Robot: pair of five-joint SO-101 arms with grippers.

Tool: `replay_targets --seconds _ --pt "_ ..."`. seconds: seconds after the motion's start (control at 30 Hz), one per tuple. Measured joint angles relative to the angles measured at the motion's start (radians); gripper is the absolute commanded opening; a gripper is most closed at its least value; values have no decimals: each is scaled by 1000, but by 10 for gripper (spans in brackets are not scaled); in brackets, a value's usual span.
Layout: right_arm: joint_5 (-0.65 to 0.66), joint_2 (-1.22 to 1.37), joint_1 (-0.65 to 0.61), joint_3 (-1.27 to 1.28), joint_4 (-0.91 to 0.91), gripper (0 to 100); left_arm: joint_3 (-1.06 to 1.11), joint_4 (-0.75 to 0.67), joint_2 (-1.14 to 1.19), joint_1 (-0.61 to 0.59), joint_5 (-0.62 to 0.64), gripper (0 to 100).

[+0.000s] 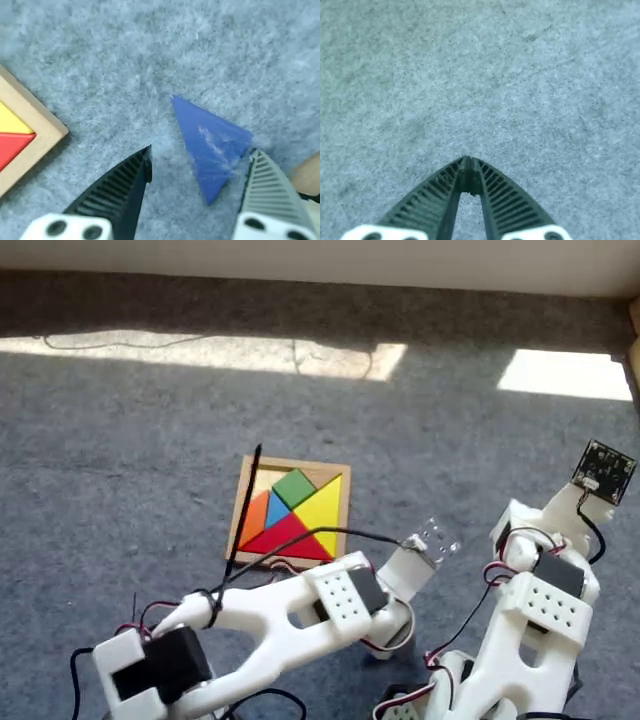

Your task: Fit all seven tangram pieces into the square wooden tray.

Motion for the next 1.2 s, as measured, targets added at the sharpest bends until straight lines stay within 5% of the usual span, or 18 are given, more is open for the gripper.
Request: replay_targets --seconds 0.2,0.4,0.73,0.9,1.2 --pt "0 0 0 0 0 7 -192 117 198 -2 6 293" --pt "0 0 0 0 0 7 -344 241 310 2 8 167" --pt "0 0 -2 0 0 7 -371 245 318 5 9 148" --pt "0 0 -2 0 0 7 -371 247 318 -52 -51 69" --pt "0 0 -2 0 0 7 -361 256 193 -203 -95 69"
